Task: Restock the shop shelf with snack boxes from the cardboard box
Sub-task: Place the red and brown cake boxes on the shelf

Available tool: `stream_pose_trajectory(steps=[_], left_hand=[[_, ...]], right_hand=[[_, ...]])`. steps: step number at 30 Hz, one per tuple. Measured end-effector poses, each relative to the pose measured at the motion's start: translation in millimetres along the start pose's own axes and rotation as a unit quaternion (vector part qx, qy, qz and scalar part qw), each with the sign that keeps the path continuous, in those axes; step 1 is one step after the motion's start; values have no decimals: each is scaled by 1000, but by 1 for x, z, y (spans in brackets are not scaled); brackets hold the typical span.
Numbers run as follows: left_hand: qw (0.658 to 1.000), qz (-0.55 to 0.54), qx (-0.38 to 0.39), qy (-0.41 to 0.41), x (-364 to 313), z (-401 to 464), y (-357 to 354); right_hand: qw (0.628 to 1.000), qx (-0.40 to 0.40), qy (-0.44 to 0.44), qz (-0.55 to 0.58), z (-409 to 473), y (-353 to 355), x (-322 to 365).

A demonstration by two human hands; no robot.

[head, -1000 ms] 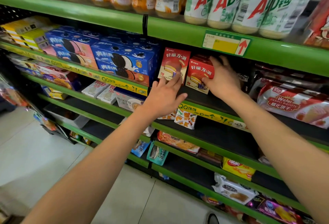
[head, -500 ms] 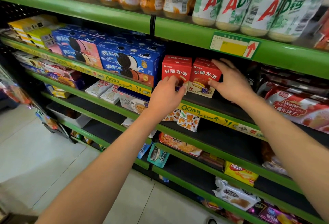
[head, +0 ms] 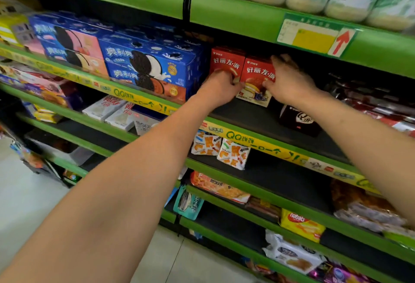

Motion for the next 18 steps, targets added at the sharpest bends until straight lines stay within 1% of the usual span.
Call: stream_pose_trajectory(steps=[4,6,10,12,16,18], left_hand=[[998,-62,13,-21,-3,26,-9],[996,-77,20,-27,-6,38,-15],[999,-41,17,-15,-8,61,-27],[999,-47,16,-15,-6,71,-32],[999,-37,19,3,3,87,-38],[999,-25,26,10,6,94,-43]], right_hand=[[1000,-4,-14,19,28,-5,-6],[999,-6,-27,24,40,-7,-11],[996,-5,-42,84,59,-15,-21],[993,-15,-48,111,66,-18,-26],[987,-42,-69,136,73,-22,-29],[987,-41,-75,135,78,-25,-29]])
Point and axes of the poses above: each hand's wrist, its own z-axis towards the middle knuckle, its own y-axis out of the back of the hand, x = y × z, the point moved 8 cm from there along z, towards the middle knuckle, and after that the axes turned 8 degrees about z, right-handed, at the moved point
